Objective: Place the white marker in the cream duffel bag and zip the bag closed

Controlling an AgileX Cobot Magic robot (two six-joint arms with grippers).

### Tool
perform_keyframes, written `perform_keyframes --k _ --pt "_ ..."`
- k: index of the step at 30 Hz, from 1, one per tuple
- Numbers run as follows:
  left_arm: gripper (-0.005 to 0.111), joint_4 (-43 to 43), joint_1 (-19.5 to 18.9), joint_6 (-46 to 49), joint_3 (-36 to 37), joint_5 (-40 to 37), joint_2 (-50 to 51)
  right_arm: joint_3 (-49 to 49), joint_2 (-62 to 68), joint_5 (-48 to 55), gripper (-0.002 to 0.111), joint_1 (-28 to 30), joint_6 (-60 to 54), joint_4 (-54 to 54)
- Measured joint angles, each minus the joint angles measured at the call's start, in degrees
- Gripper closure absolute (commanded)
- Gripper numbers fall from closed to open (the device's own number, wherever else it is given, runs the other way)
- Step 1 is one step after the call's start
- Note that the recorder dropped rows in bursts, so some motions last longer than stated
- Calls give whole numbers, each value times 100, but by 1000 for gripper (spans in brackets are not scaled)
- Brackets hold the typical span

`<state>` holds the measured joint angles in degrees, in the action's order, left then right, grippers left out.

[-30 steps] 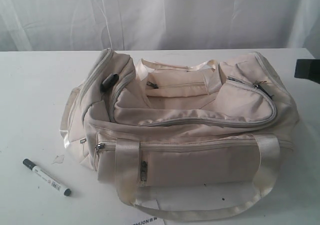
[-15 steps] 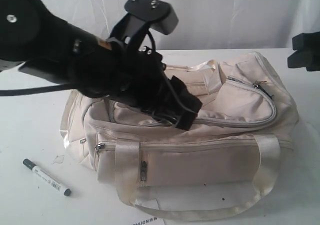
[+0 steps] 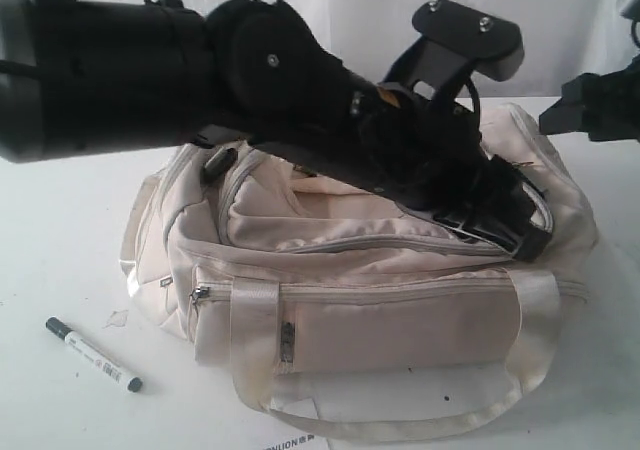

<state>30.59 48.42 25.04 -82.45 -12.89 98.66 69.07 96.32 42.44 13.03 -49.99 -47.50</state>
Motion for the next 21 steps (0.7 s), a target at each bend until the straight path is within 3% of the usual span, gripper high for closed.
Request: perform_keyframes --k 6,10,21 --pt "57 0 50 25 -128 124 457 0 618 -94 44 -162 -407 -150" --pt "57 134 50 25 -128 187 482 12 729 175 44 -162 -843 -850" --pt "63 147 50 25 -128 254 482 24 729 331 44 -162 -960 -1194"
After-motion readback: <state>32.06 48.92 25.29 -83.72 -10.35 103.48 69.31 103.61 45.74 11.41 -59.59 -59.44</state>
